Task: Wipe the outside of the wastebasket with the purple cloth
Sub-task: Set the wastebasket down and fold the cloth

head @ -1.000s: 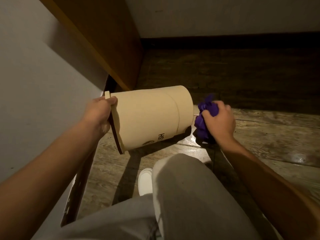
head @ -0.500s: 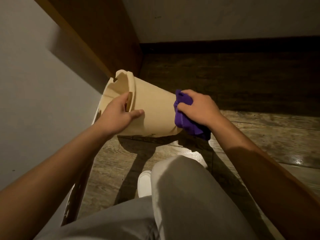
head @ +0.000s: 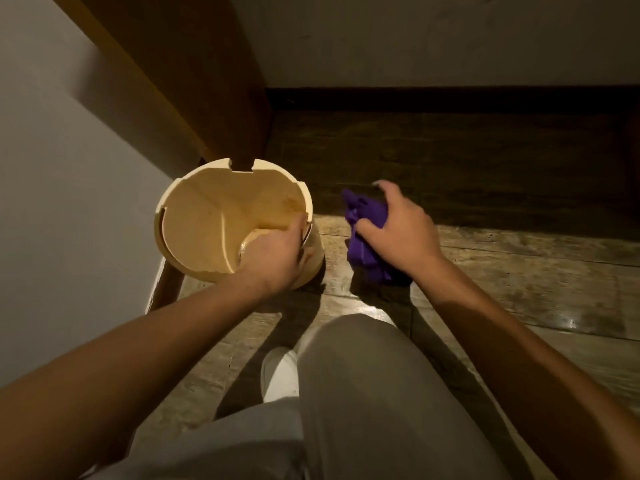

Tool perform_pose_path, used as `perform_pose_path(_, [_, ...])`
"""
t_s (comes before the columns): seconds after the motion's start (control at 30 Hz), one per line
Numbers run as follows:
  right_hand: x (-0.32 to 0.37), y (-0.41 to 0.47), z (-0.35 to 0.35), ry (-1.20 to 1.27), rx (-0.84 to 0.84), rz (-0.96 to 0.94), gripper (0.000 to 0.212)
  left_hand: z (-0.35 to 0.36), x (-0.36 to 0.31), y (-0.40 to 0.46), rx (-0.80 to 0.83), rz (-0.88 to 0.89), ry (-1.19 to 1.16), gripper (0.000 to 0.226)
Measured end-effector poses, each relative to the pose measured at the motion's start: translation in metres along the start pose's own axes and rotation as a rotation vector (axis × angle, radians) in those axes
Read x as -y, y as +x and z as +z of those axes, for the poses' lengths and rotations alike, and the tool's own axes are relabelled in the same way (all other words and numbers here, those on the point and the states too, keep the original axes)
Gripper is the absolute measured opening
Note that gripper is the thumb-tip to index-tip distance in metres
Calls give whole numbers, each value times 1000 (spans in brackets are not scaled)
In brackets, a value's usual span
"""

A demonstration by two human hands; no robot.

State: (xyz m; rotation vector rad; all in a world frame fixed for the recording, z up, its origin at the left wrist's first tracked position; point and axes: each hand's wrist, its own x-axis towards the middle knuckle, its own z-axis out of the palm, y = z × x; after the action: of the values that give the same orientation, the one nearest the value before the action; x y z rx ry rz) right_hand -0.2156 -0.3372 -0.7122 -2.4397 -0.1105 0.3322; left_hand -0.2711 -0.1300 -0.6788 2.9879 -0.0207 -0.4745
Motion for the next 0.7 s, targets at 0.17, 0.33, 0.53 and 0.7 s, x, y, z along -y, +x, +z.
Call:
perform_pose_path(0.17, [28,-1,-41,225,-235,-229,75,-57,-9,14,-206,-117,-695,81])
perform_pose_path(0.33, [99,-4,-68,8,-105,-451,89,-108,-16,24,179,-216,-1600,49])
perform_pose_path(0.53, [151,-38,-134,559,-41,11,68,-185,-11,-18,-24,-449,-1899,43])
perform_pose_path(0.7, [195,-84,-195,879,117,417,39,-280,-31,-64,-22,-465,-2049,44])
